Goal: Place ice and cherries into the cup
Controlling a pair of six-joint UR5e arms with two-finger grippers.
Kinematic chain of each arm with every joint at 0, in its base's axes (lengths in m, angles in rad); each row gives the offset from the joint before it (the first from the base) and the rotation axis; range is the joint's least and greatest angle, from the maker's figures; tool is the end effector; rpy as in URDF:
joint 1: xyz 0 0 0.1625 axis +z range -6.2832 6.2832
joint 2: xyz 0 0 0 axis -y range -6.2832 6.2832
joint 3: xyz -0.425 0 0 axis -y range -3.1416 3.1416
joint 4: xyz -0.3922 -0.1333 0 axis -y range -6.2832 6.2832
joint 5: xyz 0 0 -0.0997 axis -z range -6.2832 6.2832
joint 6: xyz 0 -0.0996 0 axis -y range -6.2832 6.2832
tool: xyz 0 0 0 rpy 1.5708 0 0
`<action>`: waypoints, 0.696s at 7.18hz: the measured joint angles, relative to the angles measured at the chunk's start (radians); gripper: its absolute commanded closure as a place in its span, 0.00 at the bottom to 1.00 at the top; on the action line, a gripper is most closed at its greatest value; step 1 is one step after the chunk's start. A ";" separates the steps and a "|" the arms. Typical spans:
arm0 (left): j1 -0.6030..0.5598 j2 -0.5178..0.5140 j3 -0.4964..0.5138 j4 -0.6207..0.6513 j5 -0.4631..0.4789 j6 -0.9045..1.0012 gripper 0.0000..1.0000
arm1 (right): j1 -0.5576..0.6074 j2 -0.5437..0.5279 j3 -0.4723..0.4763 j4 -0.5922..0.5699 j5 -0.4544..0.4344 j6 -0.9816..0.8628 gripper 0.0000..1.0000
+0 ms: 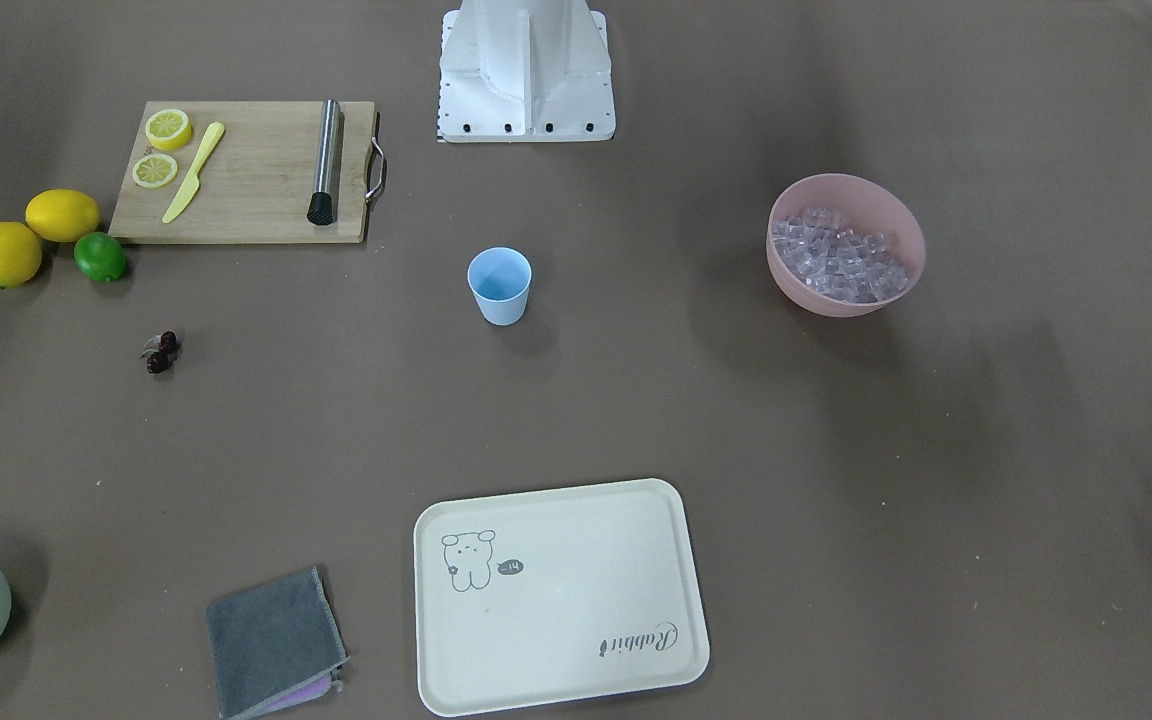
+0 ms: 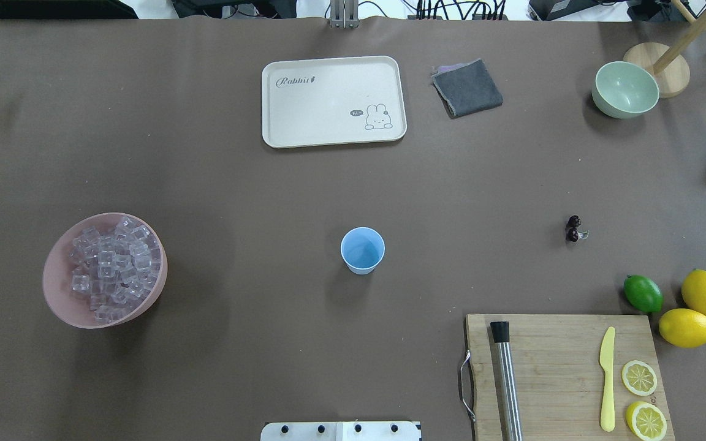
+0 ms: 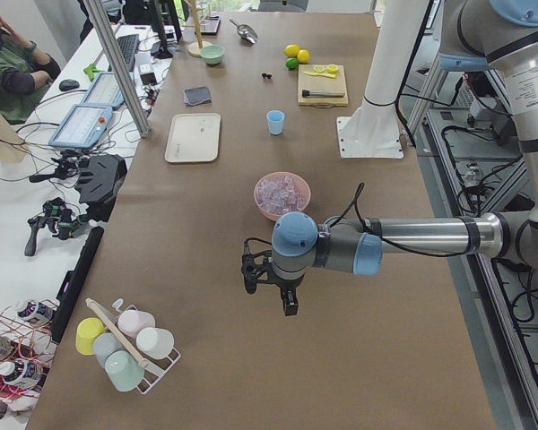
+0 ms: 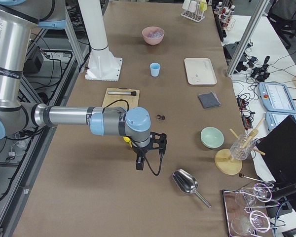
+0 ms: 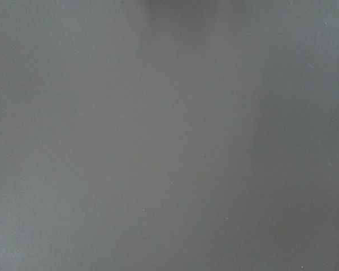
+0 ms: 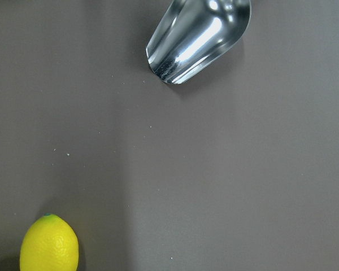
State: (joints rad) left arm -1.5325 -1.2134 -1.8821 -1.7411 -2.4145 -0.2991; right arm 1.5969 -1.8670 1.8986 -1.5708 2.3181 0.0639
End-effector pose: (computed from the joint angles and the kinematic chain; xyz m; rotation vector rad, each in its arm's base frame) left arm -0.0454 -0.3522 0.6321 -0.0264 0.8515 -0.1925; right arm 0.0752 -0.3681 0.6265 0.0160 -0.7479 0.0740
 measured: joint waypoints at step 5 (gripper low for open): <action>0.000 0.000 -0.001 -0.002 0.000 0.000 0.01 | 0.000 0.002 0.011 0.000 0.001 -0.001 0.00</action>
State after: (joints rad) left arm -1.5328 -1.2134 -1.8832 -1.7432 -2.4145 -0.2991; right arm 1.5969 -1.8653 1.9093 -1.5708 2.3191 0.0629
